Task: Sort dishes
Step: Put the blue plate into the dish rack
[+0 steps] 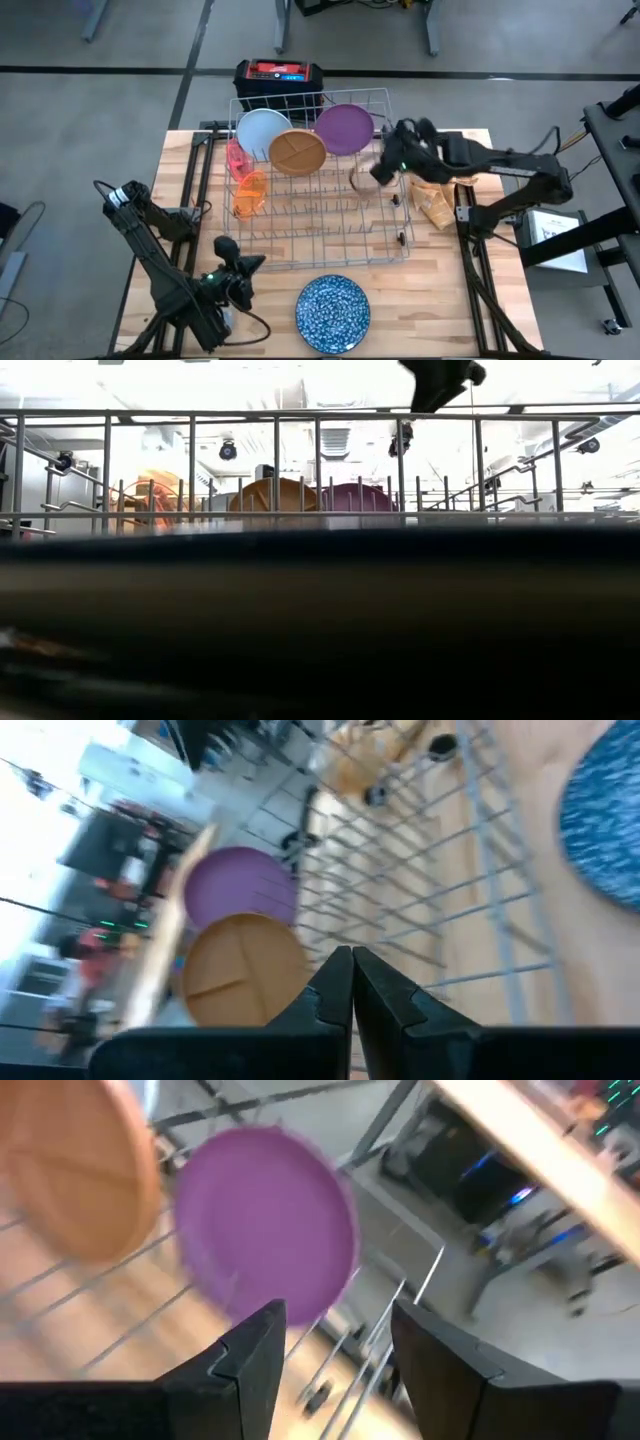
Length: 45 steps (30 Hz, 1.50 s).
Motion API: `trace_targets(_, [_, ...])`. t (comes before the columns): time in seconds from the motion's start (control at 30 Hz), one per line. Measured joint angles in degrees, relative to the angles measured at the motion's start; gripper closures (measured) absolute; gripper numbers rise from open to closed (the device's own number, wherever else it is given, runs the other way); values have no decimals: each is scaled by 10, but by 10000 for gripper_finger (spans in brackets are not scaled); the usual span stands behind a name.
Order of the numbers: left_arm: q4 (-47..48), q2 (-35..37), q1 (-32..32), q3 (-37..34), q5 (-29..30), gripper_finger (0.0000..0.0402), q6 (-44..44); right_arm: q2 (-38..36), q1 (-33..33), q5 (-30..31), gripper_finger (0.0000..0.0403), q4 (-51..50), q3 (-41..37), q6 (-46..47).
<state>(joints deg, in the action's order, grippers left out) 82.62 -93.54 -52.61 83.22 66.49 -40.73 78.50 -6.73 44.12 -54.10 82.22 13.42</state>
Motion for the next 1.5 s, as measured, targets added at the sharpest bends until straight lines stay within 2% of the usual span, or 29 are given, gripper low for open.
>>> trace_targets(0.13, [-86, 0, 3, 18, -82, 401, 58, -21, 78, -30, 237, -56, -13, 101])
trace_targets(0.37, [-247, 0, 3, 16, -255, 401, 147, -24, 248, -56, 245, -56, -61, 231])
trace_targets(0.47, [-295, 0, 2, 9, -284, 401, 152, -12, 324, -57, 247, -54, -74, 301])
trace_targets(0.6, [-346, 0, -2, -5, -287, 402, 152, 13, 417, -57, 243, -52, -78, 404])
trace_targets(0.77, [-393, -11, -3, -10, -350, 401, 170, 62, 505, -57, 238, -34, -78, 513])
trace_targets(1.03, [-428, -68, -6, -7, -368, 401, 208, 148, 562, -100, 250, 45, -78, 625])
trace_targets(1.27, [-455, -125, -8, -7, -371, 401, 212, 218, 565, -160, 252, 100, -79, 690])
trace_targets(1.5, [-471, -170, -8, -6, -341, 401, 214, 255, 565, -162, 237, 134, -78, 734])
